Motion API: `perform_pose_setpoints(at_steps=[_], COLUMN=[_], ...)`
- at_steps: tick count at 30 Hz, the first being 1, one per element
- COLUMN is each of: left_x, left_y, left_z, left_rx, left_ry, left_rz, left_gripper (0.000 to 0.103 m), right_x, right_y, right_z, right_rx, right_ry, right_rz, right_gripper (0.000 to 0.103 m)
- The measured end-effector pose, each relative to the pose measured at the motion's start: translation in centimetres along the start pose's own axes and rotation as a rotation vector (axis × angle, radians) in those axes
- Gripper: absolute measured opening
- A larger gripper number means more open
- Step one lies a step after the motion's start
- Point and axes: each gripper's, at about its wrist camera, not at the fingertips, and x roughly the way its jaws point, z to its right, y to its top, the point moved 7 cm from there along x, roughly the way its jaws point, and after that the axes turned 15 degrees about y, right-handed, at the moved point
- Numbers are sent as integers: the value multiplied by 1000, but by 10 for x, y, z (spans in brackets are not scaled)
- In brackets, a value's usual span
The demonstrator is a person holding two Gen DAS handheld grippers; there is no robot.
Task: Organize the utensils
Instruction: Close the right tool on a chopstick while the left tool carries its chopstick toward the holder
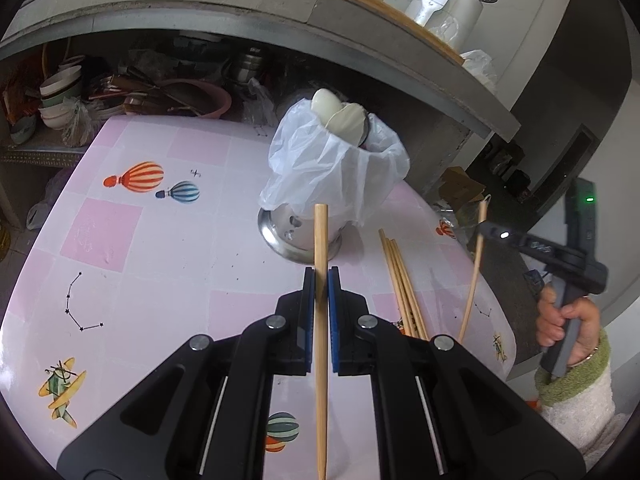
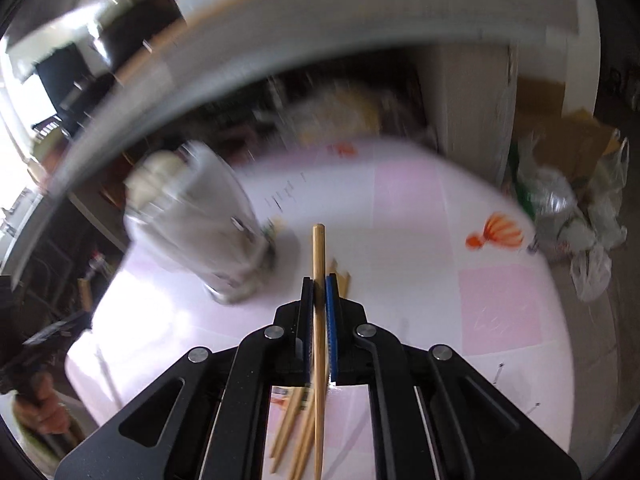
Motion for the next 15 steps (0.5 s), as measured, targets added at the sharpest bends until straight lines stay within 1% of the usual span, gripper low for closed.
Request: perform_pose_setpoints(at_steps=[3, 7, 9, 11, 15], left_x=[-12, -32, -44, -57, -89], left_y=[8, 25, 37, 51, 89], left_z=[4, 9, 12, 17, 24], left_rx=[6, 10, 19, 22, 25], left_ry=[-18, -38, -39, -56, -66], left_rz=[31, 80, 116, 149, 251], left_gripper=[6, 6, 6, 6, 6], right_x=[-39, -68, -76, -81, -89], right_y=[10, 19, 23, 25, 28], right_z=[-24, -46, -55, -61, -67], right_rx=[-32, -59, -71, -75, -76], right_ry=[51, 107, 127, 146, 180], right_rz=[88, 162, 190, 208, 240], right_gripper=[6, 6, 6, 6, 6])
